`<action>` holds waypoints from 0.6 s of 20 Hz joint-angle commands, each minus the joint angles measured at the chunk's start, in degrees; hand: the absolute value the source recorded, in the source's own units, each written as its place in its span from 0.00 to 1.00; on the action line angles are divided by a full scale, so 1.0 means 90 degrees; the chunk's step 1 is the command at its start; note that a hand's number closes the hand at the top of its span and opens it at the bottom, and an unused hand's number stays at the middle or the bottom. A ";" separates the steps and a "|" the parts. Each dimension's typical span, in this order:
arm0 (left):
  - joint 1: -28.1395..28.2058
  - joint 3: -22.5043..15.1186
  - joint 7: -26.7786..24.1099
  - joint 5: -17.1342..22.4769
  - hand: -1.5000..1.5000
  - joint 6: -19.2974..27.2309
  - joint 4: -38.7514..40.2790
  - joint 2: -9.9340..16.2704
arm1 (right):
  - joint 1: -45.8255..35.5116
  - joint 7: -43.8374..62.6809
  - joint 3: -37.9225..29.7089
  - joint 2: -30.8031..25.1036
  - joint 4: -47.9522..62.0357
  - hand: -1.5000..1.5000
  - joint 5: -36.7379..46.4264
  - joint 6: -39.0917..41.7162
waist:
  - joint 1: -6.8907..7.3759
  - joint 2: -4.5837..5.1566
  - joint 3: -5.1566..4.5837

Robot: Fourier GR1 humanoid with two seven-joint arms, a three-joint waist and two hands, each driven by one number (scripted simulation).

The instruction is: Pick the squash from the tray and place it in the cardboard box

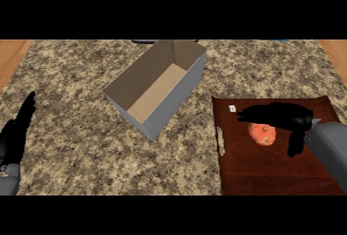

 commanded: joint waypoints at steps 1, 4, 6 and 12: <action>-0.0530 0.0119 -0.0327 -0.0211 0.50 0.0046 0.0817 -0.0148 | -0.0241 0.0162 -0.0101 0.0299 0.0237 0.00 0.0348 0.0413 | 0.0007 0.0022 -0.0001; -0.0062 0.0073 0.0283 -0.0255 0.50 -0.0133 -0.0263 -0.0135 | -0.0002 0.0337 -0.0340 0.0690 0.0419 1.00 0.0558 0.0069 | 0.0034 0.0011 0.0003; 0.0063 -0.0032 0.0030 -0.0343 0.50 0.0121 -0.0139 -0.0376 | 0.0034 0.0082 -0.0544 0.0652 0.0277 1.00 0.0438 -0.0717 | 0.0037 0.0011 0.0004; -0.0322 0.0136 -0.0264 -0.0349 0.50 -0.0053 0.0532 -0.0404 | -0.0276 -0.0015 -0.0970 0.1187 0.1046 1.00 0.0718 -0.1698 | 0.0050 0.0035 0.0003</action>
